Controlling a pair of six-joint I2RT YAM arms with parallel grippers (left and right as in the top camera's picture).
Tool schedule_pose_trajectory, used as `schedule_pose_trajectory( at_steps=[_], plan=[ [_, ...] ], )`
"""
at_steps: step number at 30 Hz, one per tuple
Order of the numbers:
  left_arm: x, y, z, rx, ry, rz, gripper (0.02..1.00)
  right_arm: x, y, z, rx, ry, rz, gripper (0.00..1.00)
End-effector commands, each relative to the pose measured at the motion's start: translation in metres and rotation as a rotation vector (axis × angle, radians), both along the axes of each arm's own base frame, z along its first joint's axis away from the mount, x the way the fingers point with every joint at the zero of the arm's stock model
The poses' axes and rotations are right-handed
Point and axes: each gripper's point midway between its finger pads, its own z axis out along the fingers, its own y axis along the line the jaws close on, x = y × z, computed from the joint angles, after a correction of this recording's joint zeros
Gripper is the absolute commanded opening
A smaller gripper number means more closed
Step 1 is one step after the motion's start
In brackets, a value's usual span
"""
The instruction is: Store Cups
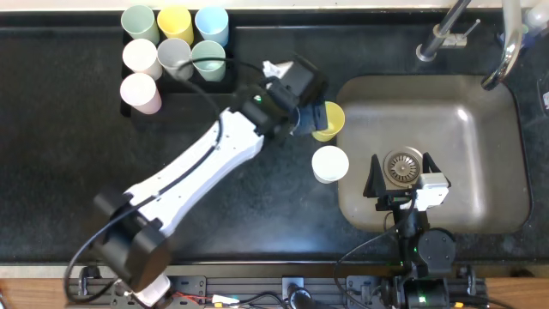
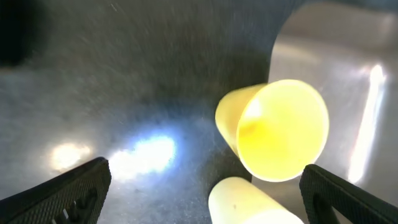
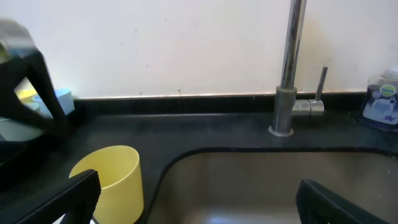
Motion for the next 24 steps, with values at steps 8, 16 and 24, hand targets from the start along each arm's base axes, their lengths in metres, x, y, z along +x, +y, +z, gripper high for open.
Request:
schedule_pose_trajectory(
  at_steps=[8,16,24],
  plan=[
    [0.004,-0.018,-0.037,-0.002,0.089,-0.022,1.000,0.000,0.000,-0.004,-0.005,0.001,0.001,0.996],
    [0.015,-0.030,-0.041,-0.008,0.093,-0.029,1.000,0.000,0.000,-0.004,-0.006,0.001,0.001,0.996],
    [0.016,-0.027,-0.051,-0.001,0.122,-0.010,0.592,0.000,0.000,-0.004,-0.005,0.001,0.001,0.998]
  ],
)
